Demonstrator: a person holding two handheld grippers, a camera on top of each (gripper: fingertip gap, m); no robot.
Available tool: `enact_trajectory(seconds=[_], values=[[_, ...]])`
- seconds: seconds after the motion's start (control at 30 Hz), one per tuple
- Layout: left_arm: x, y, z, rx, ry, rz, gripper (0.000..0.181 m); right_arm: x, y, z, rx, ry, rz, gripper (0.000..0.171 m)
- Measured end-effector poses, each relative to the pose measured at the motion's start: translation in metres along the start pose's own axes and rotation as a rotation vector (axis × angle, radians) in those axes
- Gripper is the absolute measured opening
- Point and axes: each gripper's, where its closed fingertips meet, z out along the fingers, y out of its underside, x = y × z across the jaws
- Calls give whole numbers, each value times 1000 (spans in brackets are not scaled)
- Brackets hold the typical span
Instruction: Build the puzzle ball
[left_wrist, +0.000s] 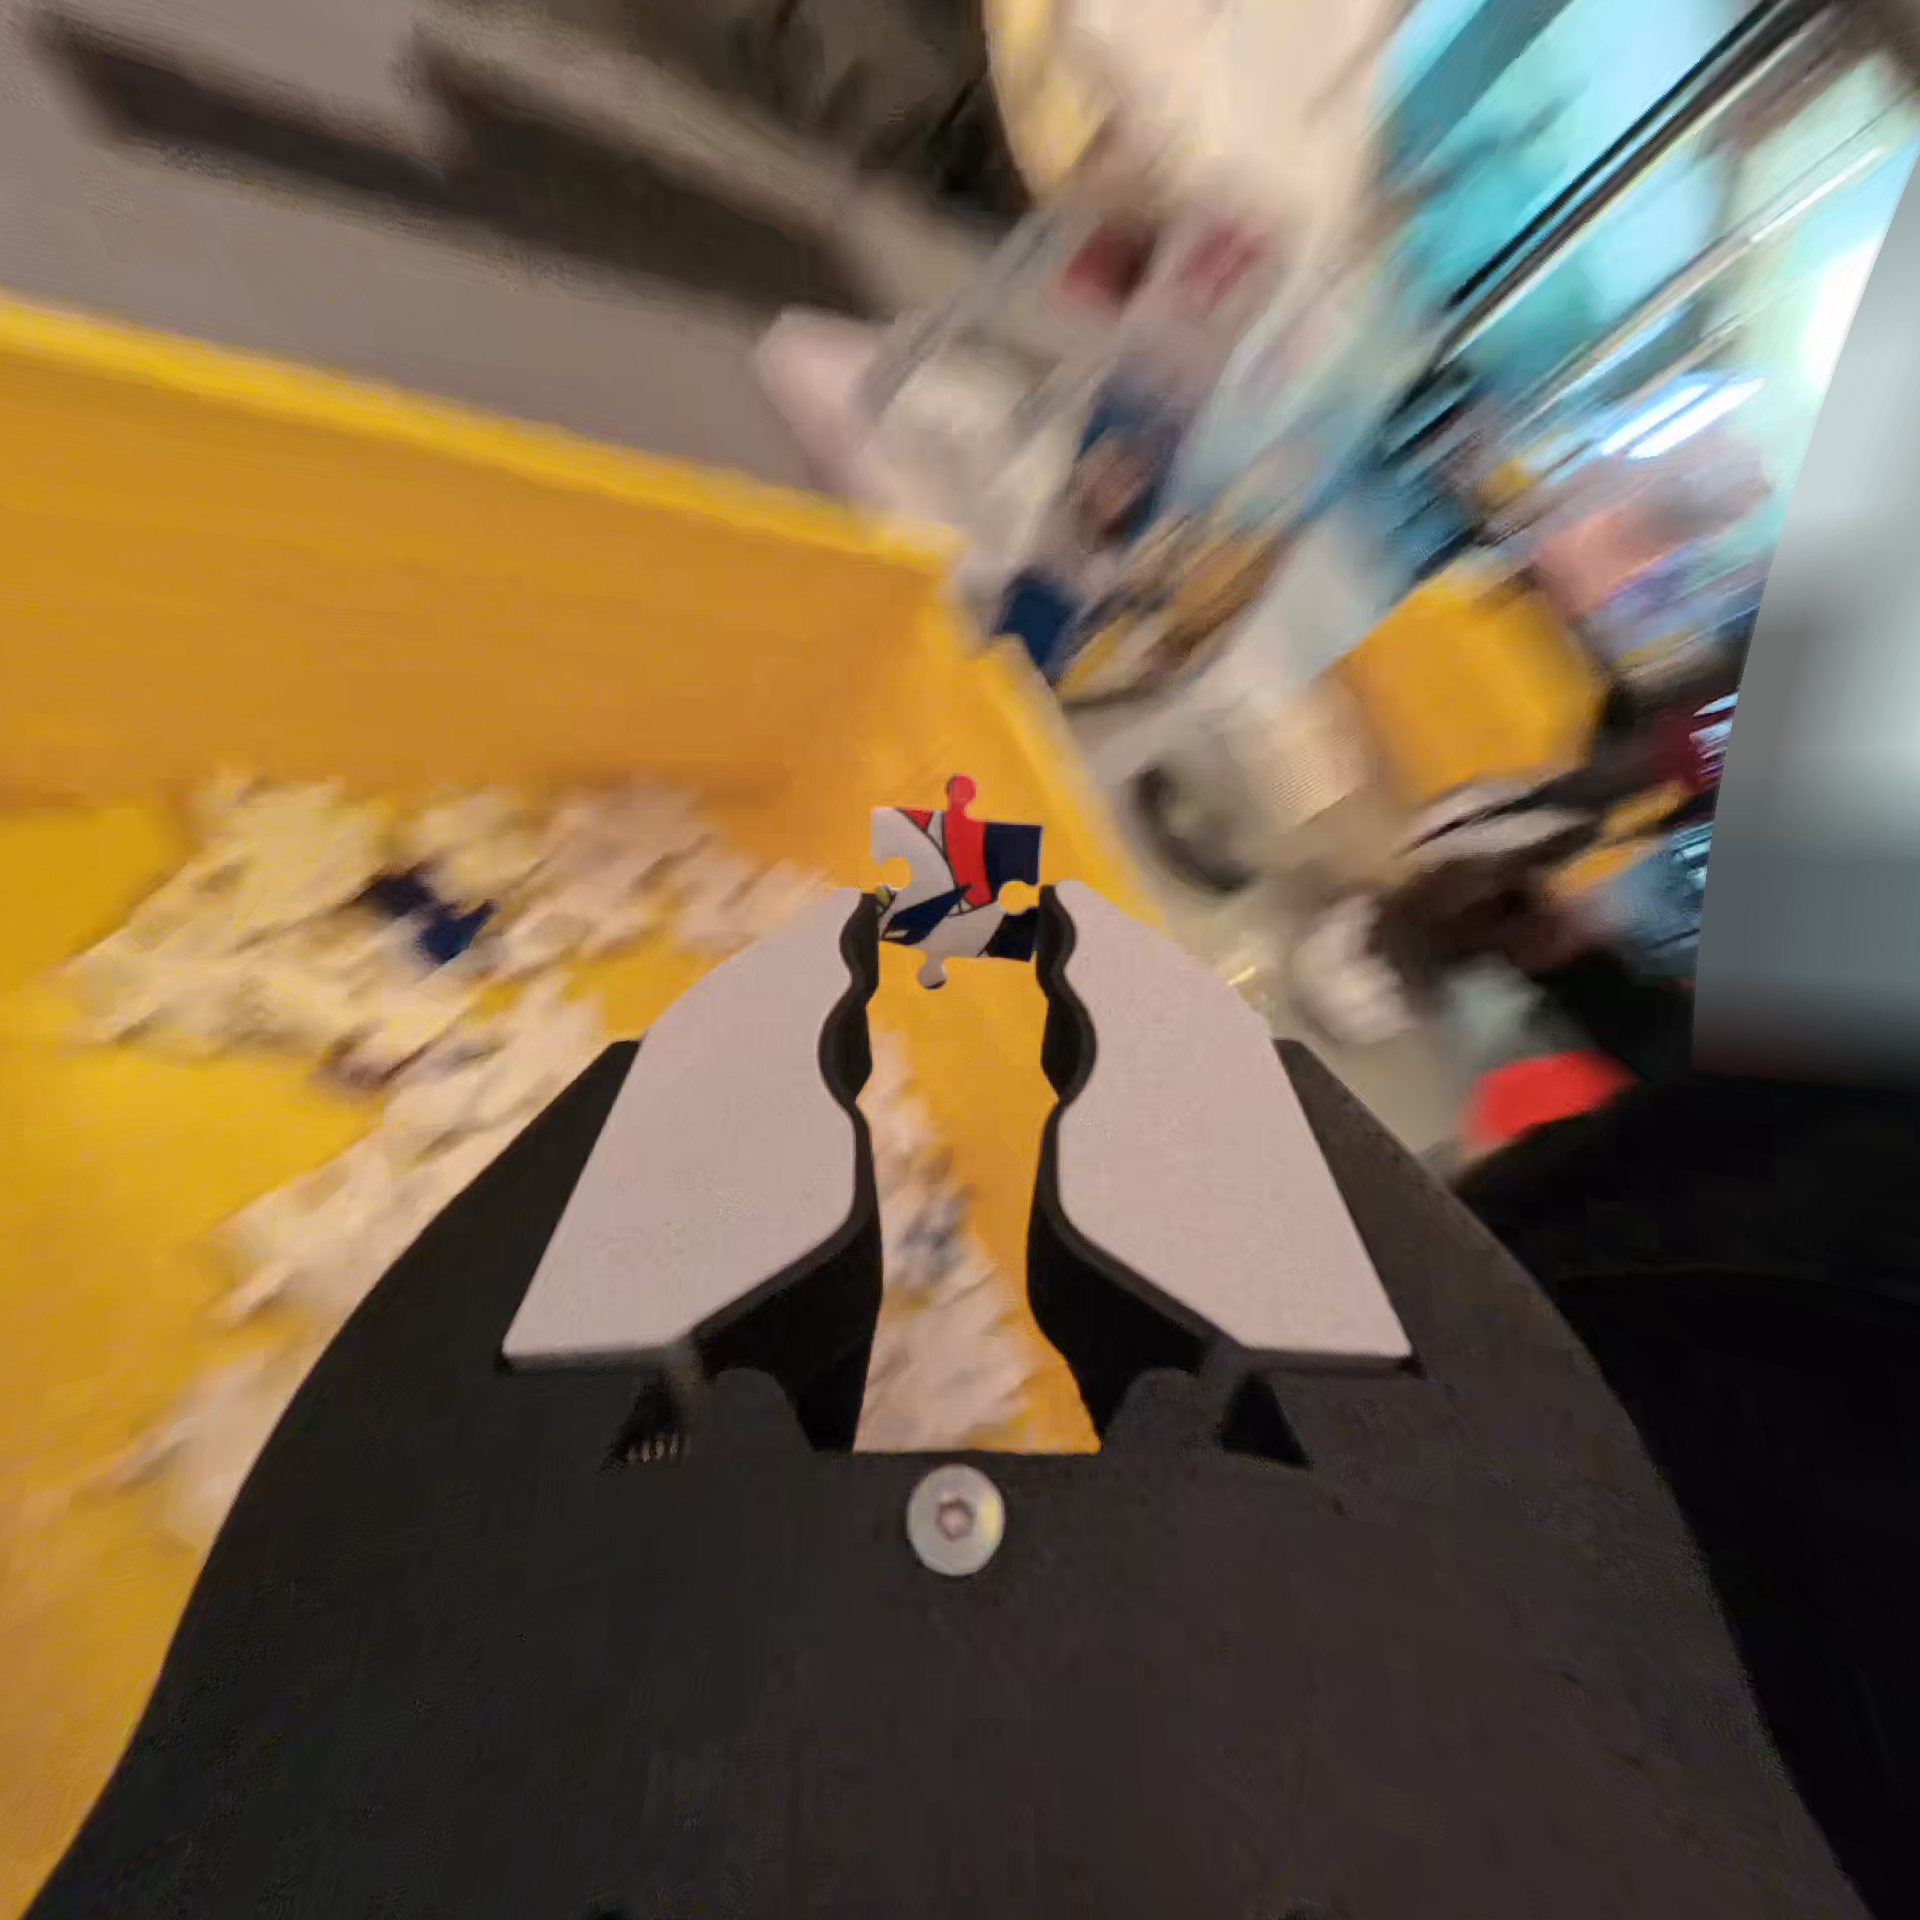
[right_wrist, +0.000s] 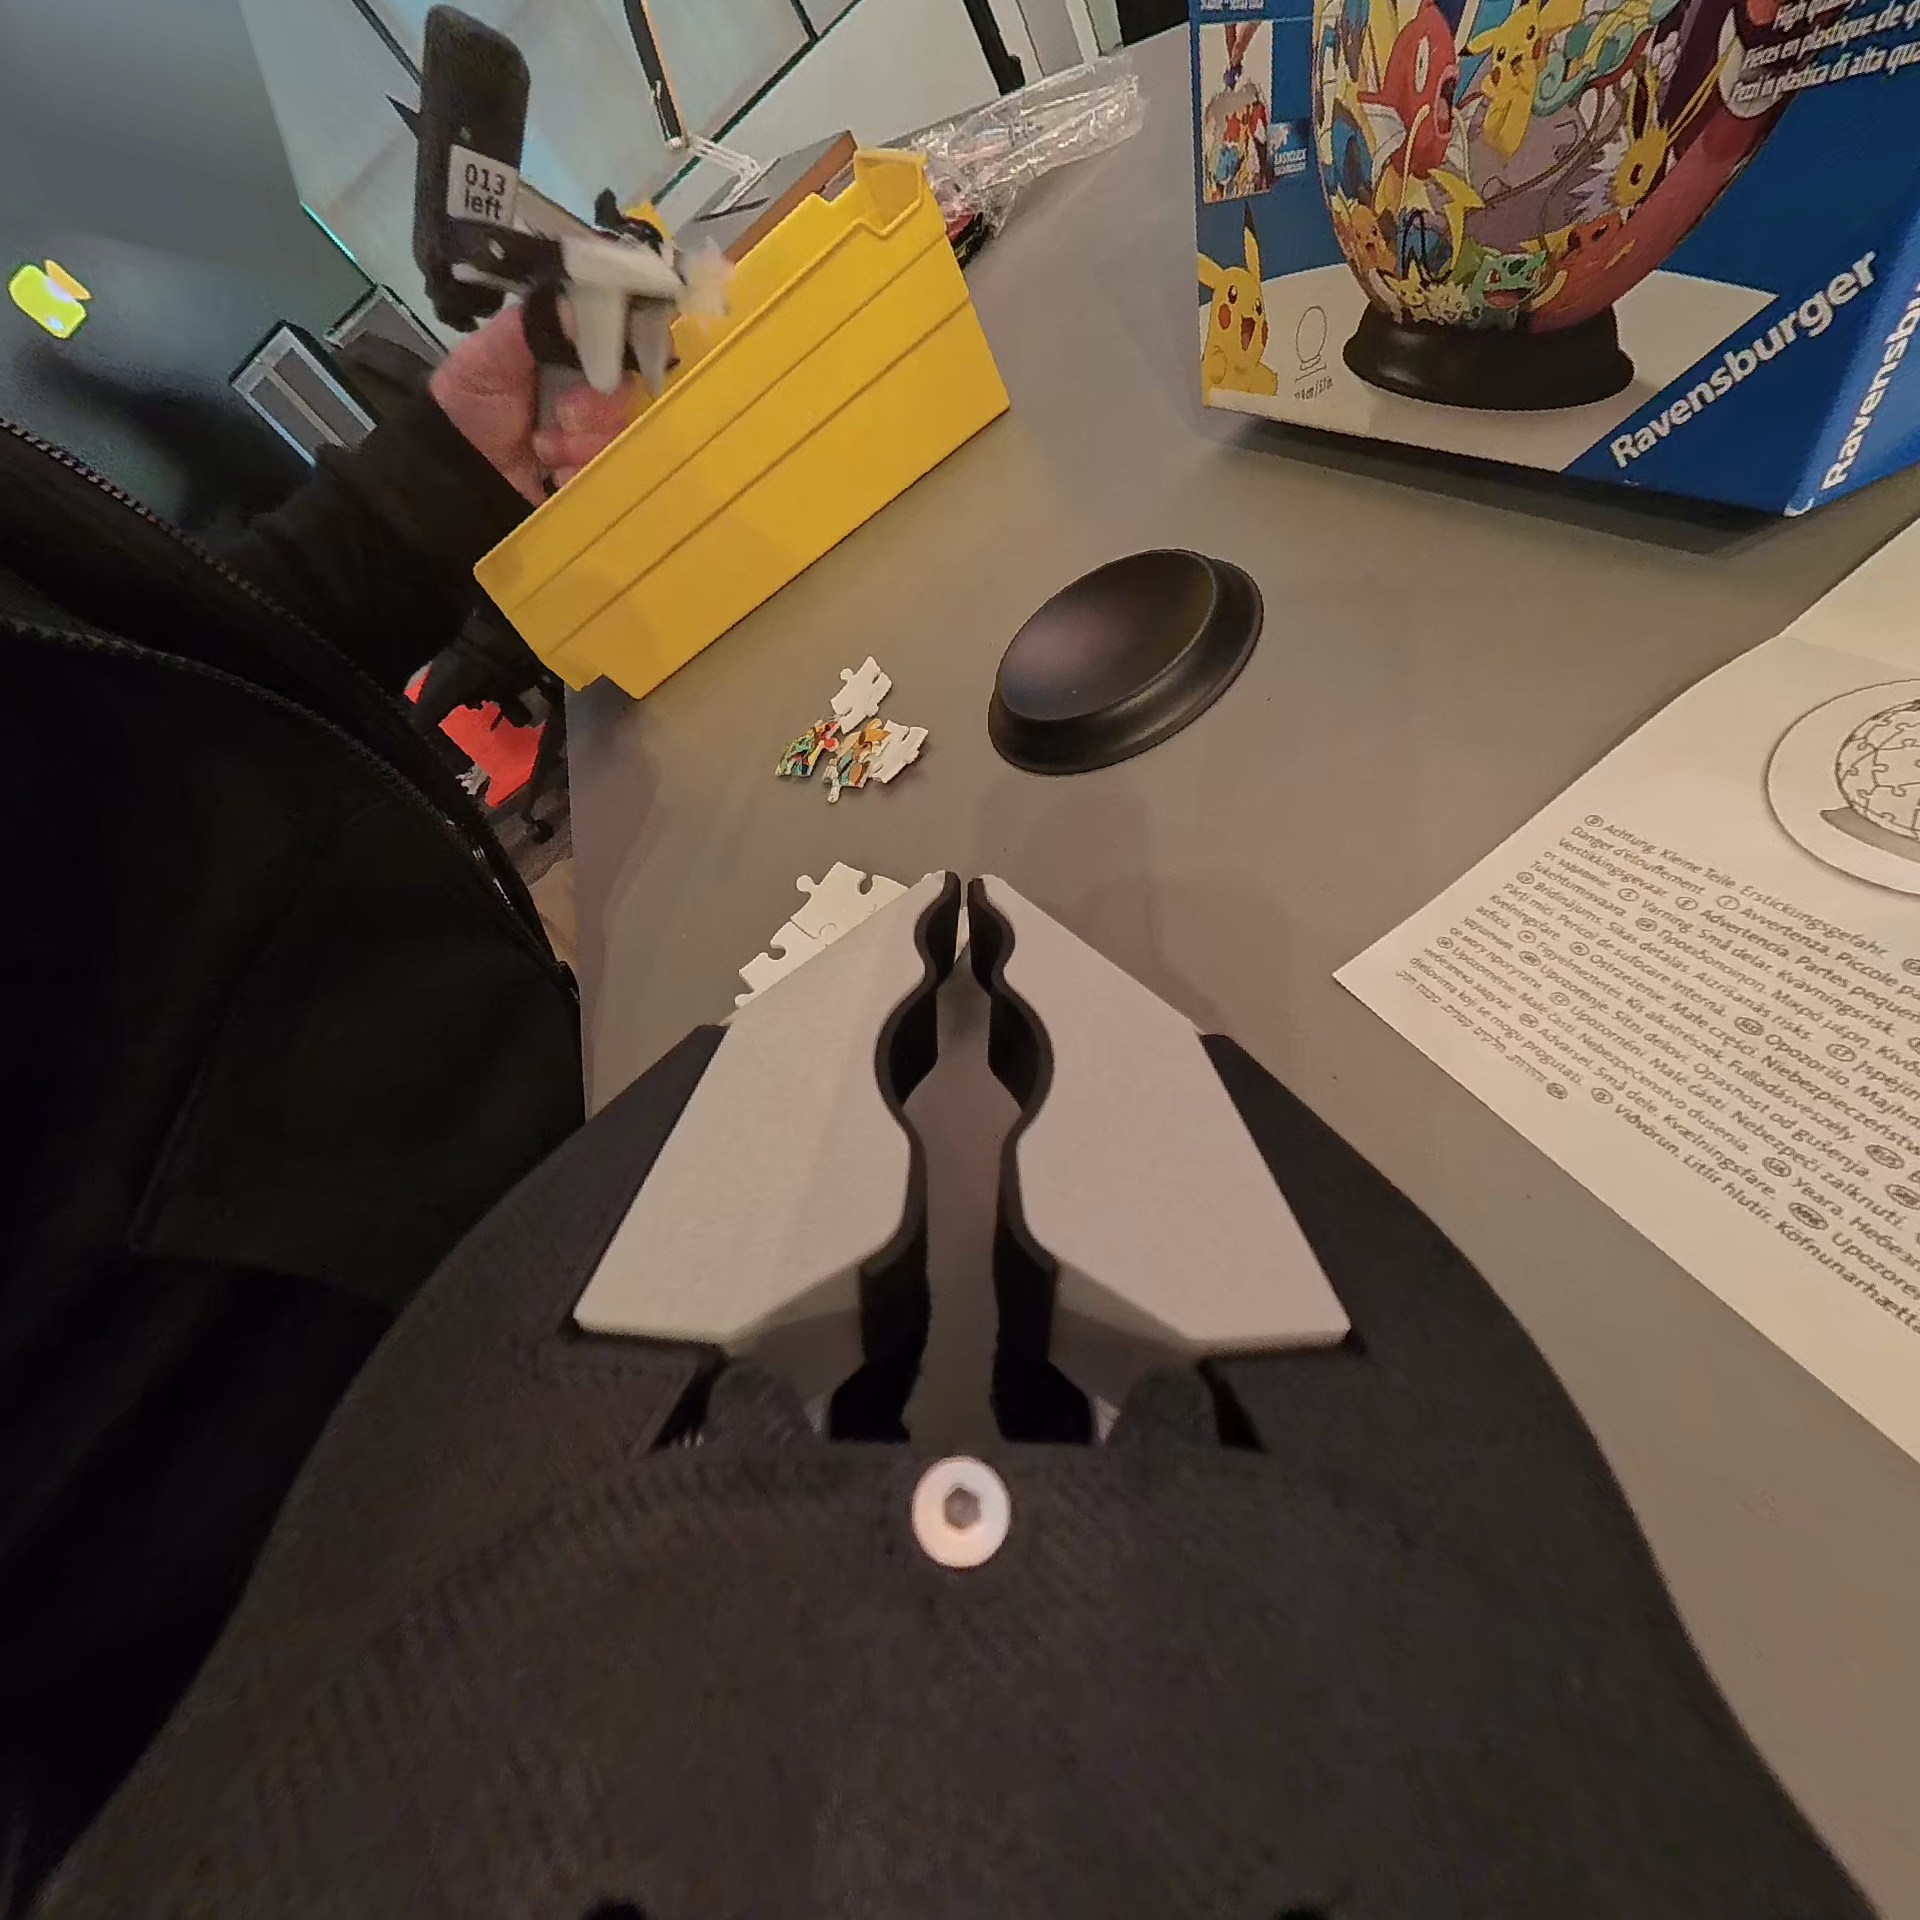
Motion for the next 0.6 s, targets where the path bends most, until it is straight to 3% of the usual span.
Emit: enact_trajectory(seconds=[0.13, 0.27, 0.33, 0.6], values=[[-36, 47, 8, -308, -300, 160, 29, 0, 0, 0, -1, 0, 0, 0], [-61, 70, 12, -460, -436, 217, 33, 0, 0, 0, 0, 0, -1, 0], [-67, 66, 16, -463, -464, 212, 48, 0, 0, 0, 1, 0, -2, 0], [-107, 38, 33, -506, -627, 268, 44, -1, -1, -1, 8, -4, -2, 0]])
